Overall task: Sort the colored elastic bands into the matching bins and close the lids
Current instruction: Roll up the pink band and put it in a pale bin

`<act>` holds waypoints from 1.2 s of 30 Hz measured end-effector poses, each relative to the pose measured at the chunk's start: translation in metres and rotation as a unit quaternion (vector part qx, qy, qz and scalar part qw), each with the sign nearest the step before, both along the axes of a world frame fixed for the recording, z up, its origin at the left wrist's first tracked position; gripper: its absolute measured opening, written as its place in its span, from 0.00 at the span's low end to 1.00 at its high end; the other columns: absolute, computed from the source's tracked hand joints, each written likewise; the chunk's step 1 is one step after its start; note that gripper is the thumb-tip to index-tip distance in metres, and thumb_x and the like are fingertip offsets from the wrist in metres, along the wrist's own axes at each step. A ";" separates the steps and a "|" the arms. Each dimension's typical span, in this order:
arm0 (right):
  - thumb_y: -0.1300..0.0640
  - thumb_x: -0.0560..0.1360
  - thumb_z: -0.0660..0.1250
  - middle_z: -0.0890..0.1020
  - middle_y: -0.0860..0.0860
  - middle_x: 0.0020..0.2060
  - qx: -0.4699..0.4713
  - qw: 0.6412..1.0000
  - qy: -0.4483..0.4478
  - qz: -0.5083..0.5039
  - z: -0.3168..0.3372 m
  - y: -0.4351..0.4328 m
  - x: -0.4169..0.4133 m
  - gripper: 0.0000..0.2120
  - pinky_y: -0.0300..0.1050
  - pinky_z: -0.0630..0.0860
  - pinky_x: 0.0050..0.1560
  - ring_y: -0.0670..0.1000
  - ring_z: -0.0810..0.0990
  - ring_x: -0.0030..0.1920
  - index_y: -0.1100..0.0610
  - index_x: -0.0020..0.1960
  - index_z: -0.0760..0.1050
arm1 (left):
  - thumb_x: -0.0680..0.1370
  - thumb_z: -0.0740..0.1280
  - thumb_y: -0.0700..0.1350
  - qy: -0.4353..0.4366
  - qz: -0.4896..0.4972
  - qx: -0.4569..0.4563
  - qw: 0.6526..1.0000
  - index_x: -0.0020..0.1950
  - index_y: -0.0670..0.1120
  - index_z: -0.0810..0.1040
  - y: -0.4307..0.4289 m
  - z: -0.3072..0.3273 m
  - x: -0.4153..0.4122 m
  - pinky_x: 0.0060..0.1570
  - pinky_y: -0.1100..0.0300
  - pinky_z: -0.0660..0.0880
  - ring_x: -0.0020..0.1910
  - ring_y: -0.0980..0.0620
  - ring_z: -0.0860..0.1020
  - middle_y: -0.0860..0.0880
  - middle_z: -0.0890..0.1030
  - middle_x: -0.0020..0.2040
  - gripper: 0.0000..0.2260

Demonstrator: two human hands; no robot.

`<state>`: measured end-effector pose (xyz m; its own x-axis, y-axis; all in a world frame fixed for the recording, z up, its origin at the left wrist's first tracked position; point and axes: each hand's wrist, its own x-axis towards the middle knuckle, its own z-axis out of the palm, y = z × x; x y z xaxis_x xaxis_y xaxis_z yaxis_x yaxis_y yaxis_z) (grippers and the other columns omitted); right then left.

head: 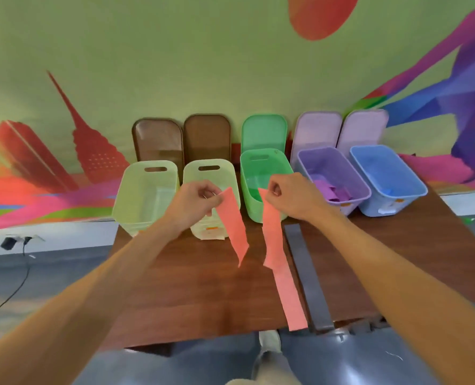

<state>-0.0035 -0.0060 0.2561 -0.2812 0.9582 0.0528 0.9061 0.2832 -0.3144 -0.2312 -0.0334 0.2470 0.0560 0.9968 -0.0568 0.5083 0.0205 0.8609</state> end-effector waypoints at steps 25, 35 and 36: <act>0.53 0.75 0.67 0.83 0.49 0.31 -0.055 0.907 0.409 0.087 0.072 0.131 -0.210 0.04 0.40 0.74 0.34 0.41 0.77 0.26 0.51 0.41 0.77 | 0.75 0.69 0.42 0.021 0.205 0.082 0.975 0.43 0.46 0.79 0.093 0.093 -0.156 0.36 0.56 0.75 0.28 0.52 0.77 0.51 0.79 0.30 0.02; 0.55 0.77 0.65 0.84 0.50 0.35 -0.186 0.936 0.273 0.123 -0.022 0.167 -0.234 0.05 0.37 0.72 0.32 0.38 0.75 0.24 0.54 0.45 0.77 | 0.75 0.68 0.44 0.070 0.245 -0.034 0.966 0.38 0.49 0.76 0.113 -0.004 -0.176 0.33 0.62 0.73 0.22 0.60 0.75 0.55 0.79 0.27 0.07; 0.54 0.77 0.64 0.85 0.50 0.36 -0.194 0.938 0.257 0.127 -0.030 0.168 -0.235 0.05 0.36 0.71 0.32 0.36 0.75 0.25 0.54 0.46 0.77 | 0.75 0.68 0.43 0.071 0.246 -0.048 0.966 0.39 0.49 0.76 0.112 -0.014 -0.177 0.32 0.63 0.73 0.22 0.61 0.75 0.54 0.79 0.28 0.06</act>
